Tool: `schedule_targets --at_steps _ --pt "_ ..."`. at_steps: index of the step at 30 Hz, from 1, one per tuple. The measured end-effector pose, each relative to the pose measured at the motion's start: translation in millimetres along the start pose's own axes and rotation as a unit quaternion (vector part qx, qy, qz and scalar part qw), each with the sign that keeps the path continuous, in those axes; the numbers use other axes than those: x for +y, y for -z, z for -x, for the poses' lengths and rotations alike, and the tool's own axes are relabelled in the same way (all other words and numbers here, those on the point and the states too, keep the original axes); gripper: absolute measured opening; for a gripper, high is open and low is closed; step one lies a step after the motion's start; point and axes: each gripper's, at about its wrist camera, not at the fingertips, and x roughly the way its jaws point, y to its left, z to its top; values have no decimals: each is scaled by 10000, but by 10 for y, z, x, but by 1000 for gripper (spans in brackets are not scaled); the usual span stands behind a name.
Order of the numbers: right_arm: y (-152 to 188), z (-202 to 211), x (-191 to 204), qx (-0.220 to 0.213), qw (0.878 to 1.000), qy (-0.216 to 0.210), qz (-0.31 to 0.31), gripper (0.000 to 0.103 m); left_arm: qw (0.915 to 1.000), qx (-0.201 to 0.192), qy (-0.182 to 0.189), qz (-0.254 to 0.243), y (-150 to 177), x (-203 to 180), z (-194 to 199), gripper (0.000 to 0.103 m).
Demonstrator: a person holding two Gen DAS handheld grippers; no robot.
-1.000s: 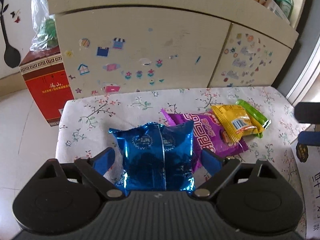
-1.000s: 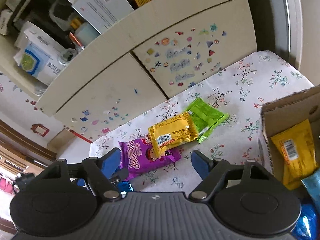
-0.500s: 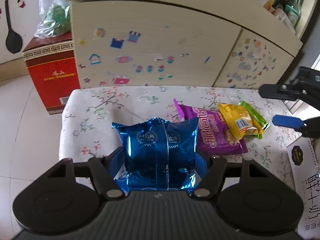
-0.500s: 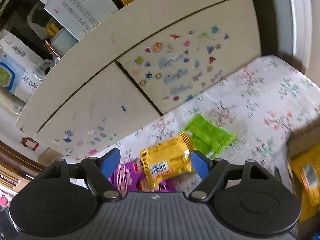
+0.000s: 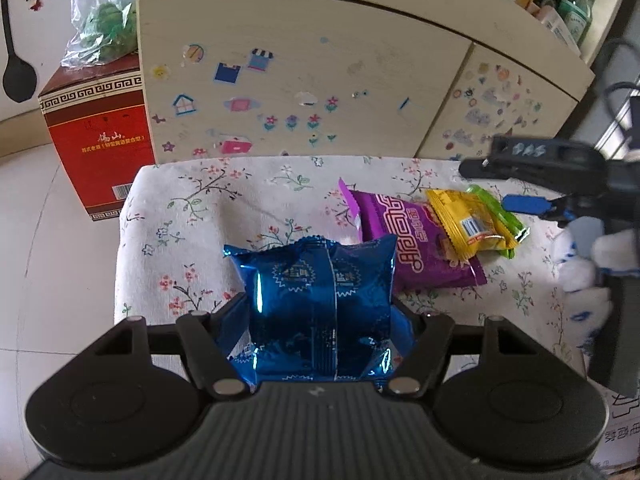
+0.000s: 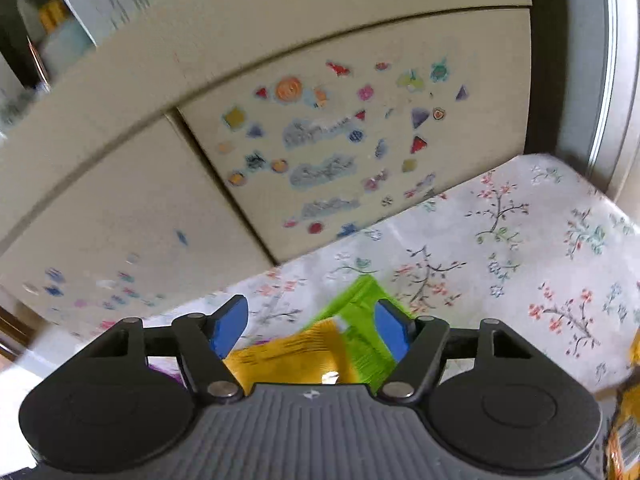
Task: Organize snacks
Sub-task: 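Close left tool on blue foil bag while right tool grasps yellow bag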
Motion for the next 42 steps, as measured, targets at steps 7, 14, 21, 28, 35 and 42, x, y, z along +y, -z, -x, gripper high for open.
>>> schedule_targets --at_steps 7,14,21,28,35,42 --pt "120 38 76 -54 9985 183 520 71 9999 -16 -109 -20 -10 22 -23 70" --pt "380 231 271 374 9924 -72 1174 62 9998 38 -165 114 -5 89 7 70" --pt "732 595 359 1046 9783 -619 1675 62 9996 78 -116 244 44 183 81 70" --pt "762 1036 88 1371 9798 -1249 751 63 9999 117 -35 -5 103 141 150 70" --pt "783 1083 108 986 9819 -1184 1099 64 9998 115 -21 -170 138 83 181 70" --pt "786 838 428 671 9664 -1520 1961 63 9994 179 33 -293 156 44 148 70"
